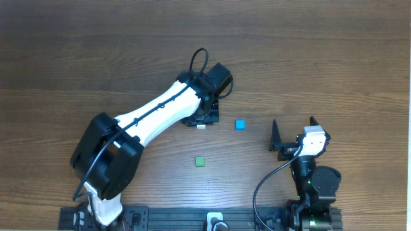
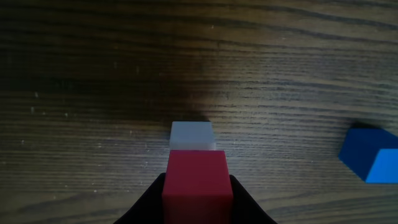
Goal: Stack Cubes
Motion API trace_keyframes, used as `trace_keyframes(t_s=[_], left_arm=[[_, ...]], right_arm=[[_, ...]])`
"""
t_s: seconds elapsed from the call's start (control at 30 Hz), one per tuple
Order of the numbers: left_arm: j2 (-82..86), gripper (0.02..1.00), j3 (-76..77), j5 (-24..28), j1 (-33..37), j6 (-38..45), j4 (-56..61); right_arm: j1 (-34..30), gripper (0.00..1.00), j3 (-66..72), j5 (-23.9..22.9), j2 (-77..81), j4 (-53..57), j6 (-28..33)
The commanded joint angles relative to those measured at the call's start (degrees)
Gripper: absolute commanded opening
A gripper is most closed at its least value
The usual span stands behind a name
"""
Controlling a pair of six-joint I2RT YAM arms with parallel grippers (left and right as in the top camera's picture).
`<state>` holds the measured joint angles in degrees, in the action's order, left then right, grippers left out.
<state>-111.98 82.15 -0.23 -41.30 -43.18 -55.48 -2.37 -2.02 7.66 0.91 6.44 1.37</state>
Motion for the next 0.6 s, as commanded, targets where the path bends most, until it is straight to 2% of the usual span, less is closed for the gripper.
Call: trace_keyframes(t_s=[0.03, 0.6], left_arm=[[-1.1, 0.152, 0.5, 0.4, 0.0, -0.8, 0.2], [-2.1, 0.159, 0.3, 0.6, 0.0, -1.3, -2.4]], right_arm=[[0.0, 0.991, 0.4, 0.9, -0.6, 0.0, 0.0], [0.0, 0.991, 0.4, 0.9, -0.6, 0.0, 0.0]])
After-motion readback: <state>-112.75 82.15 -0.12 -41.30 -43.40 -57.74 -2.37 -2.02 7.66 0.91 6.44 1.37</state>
